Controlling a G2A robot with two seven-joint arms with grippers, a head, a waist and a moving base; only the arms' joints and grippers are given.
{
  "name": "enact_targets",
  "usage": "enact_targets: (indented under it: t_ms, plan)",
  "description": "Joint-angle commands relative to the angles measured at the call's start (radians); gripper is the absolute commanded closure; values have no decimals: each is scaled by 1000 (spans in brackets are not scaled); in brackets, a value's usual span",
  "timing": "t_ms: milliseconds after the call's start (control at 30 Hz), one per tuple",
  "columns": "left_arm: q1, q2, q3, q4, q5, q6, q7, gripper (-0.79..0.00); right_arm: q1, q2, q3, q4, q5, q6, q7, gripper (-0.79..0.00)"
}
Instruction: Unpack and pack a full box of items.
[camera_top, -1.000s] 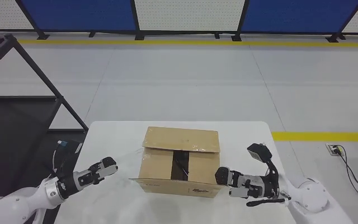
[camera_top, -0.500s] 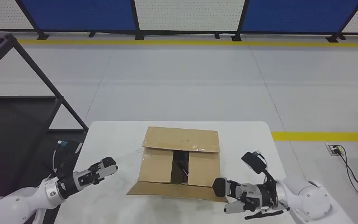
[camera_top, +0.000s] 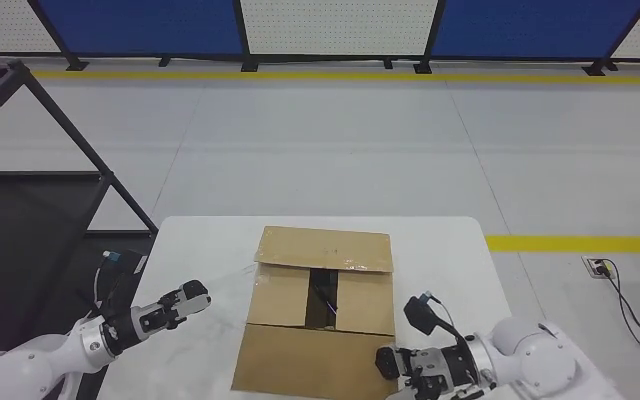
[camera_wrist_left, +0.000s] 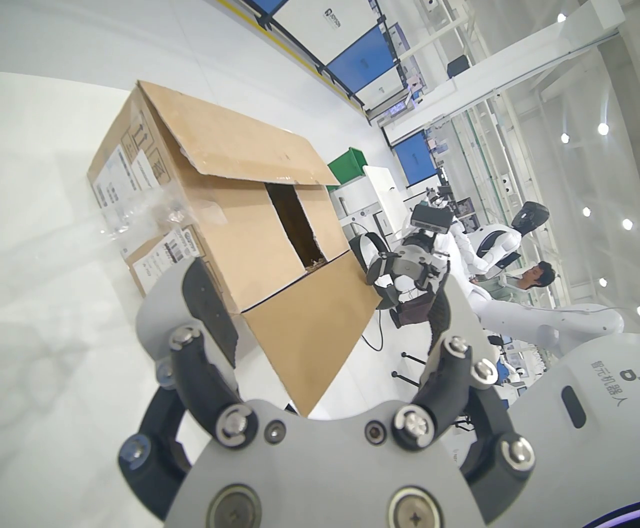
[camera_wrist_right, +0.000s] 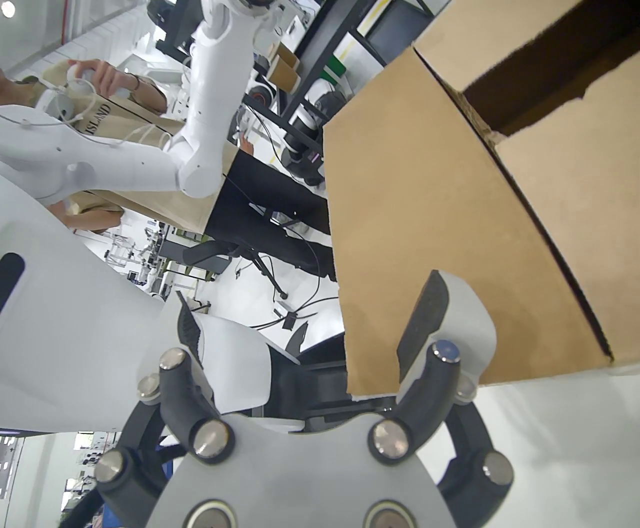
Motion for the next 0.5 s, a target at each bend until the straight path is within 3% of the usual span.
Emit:
enact_targets:
  t_ms: [0,467]
  plan:
    - [0,0,0,0,0,0,0,-785,14,-1,-18,26,-21,8,8,-785]
    - [0,0,0,0,0,0,0,-785,107,-18,-121,134,-83,51,51,-785]
